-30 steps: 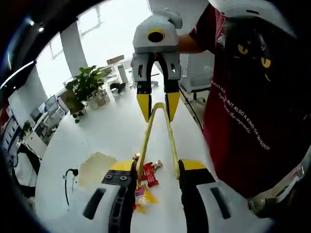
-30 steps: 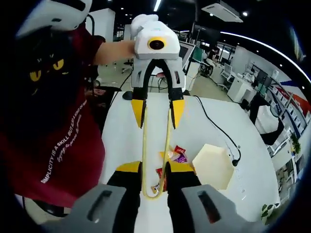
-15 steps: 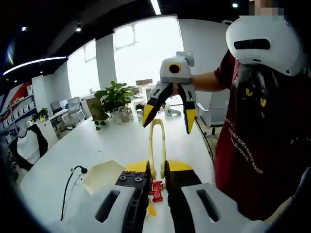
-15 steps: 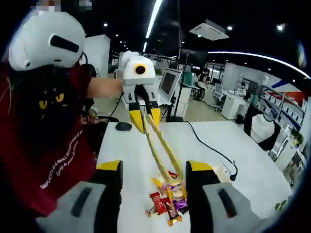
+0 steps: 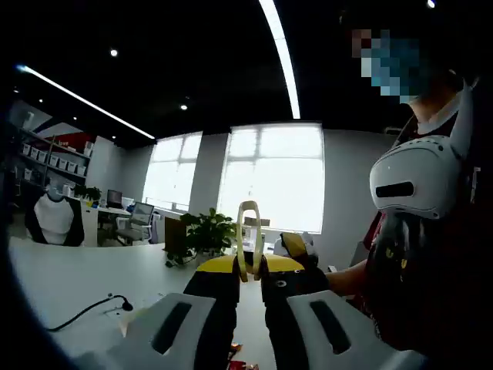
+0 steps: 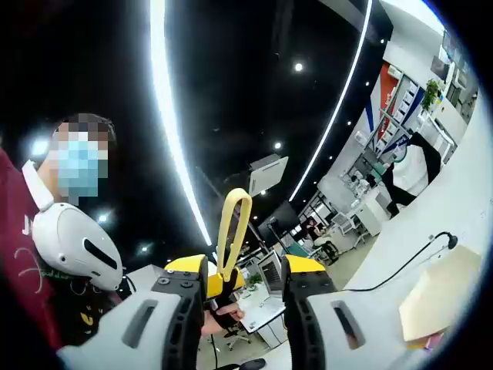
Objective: Place the target food into the container with the food tongs after gripping and lifting it, then release it inside without dropping or visibly crushing the food.
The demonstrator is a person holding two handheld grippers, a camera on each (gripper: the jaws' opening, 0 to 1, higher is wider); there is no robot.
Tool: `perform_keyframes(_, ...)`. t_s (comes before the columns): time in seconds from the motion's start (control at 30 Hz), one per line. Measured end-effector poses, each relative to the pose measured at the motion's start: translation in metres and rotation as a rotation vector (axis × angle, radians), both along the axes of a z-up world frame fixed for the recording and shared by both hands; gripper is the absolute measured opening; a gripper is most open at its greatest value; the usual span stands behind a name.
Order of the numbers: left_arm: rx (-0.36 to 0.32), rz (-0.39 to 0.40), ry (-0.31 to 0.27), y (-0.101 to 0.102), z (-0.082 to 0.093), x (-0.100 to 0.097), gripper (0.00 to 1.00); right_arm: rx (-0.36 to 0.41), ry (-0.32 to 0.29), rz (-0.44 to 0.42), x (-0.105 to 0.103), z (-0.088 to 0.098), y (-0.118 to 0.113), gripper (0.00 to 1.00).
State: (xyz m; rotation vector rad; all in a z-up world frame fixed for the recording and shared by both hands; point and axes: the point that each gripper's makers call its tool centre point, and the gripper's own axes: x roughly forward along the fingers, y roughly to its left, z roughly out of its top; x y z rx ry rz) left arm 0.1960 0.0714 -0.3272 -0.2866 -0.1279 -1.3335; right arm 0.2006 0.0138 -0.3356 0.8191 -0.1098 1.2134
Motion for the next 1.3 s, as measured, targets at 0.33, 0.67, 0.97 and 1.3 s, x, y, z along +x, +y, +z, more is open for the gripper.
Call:
perform_keyframes(0.33,-0.223,-0.132,0.132,-0.022,0.007,-0.021,0.12,0.032,-0.109,0.005,-0.012,0.037,0.021,0.29)
perform_keyframes(0.67,-0.262,-0.171,0.212,-0.036,-0.006,-0.031,0.15,0.01,-0.077,0.084,-0.025,0.033,0.033,0.15)
perform_keyframes(0.97,-0.226,-0.14,0.258,-0.042,-0.016,-0.028,0.27,-0.071,-0.065,0.05,-0.021,0.026,0.03,0.19)
perform_keyframes(1.3,-0.042,0.087,0.29,-0.001,-0.061,-0.006,0.52,-0.22,0.014,-0.266,0.028,-0.002,-0.048,0.23)
